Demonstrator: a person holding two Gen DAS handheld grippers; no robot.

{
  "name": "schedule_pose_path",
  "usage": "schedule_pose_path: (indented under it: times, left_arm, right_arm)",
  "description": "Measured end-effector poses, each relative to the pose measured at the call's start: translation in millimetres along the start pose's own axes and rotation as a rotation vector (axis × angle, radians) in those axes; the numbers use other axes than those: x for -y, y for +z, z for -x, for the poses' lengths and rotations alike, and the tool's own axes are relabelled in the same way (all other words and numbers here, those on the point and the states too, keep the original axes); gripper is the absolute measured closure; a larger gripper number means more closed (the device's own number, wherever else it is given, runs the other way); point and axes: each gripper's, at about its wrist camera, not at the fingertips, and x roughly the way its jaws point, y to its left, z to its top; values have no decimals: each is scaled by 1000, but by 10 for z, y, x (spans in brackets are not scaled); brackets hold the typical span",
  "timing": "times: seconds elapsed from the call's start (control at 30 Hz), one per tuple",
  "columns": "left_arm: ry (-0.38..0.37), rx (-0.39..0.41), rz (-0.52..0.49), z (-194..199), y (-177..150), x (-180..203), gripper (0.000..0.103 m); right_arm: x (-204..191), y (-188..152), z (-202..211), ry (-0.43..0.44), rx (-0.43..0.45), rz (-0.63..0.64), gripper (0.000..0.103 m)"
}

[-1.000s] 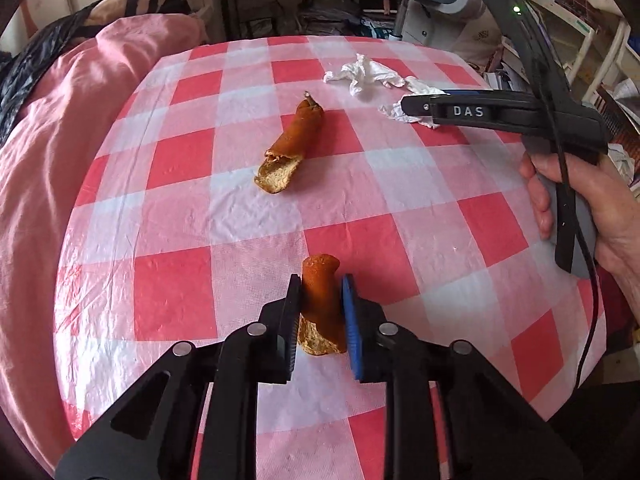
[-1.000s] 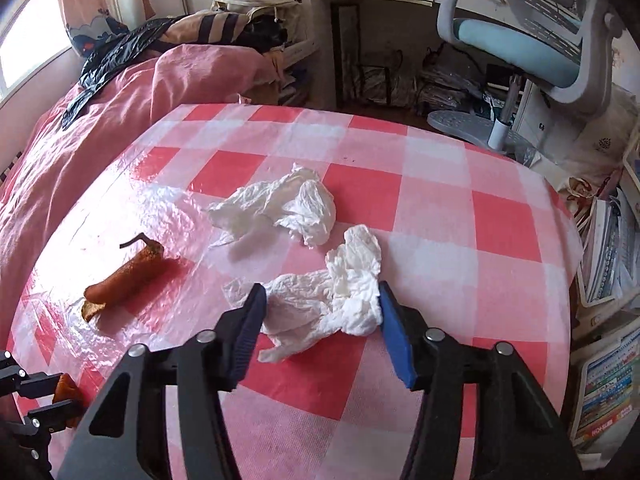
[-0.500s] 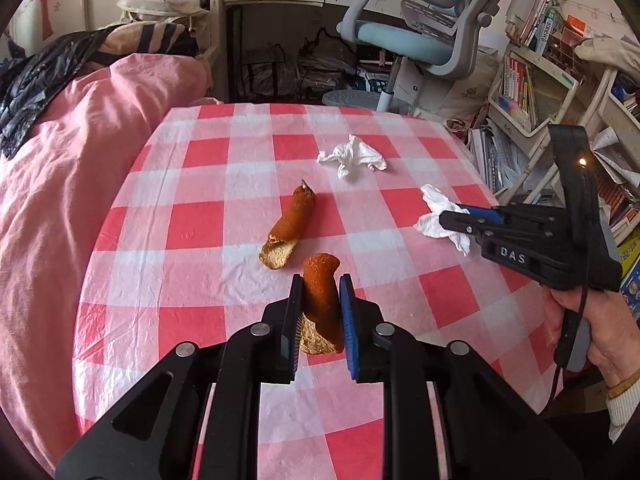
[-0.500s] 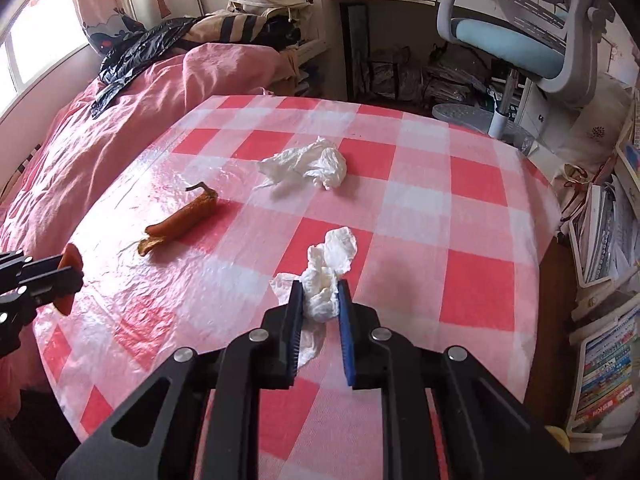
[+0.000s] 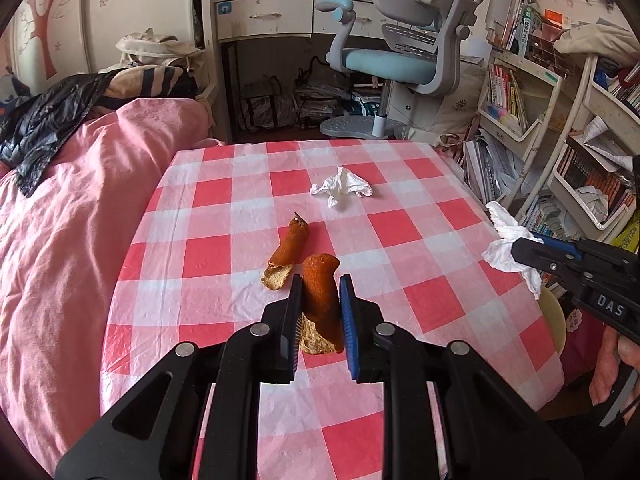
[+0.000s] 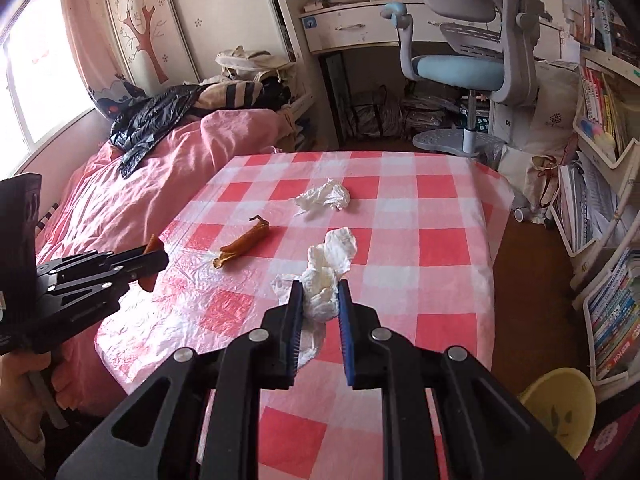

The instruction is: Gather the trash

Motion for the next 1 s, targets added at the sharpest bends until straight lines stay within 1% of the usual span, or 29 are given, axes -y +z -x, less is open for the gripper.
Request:
schedule_pose_path:
  times: [0.13,0.33,0.47,0.77,1.0]
  left_arm:
    - [6,15,13,30,9,-31,86]
    - [22,43,17,67,45,-55,86]
    - [25,61,24,92,72,-58,86]
    - [43,110,52,182,99,-121,86]
    - [46,130,74,240,119,-219,86]
  right_arm:
    - [-106,68,55,-19,76,57,85]
    - [-221,112,83,-34,151,136,85]
    - [-219,102,105,-35,170,157,84]
    - [-233,115,201,-37,222,157,83]
    - [-280,104,120,-44,205,173,82]
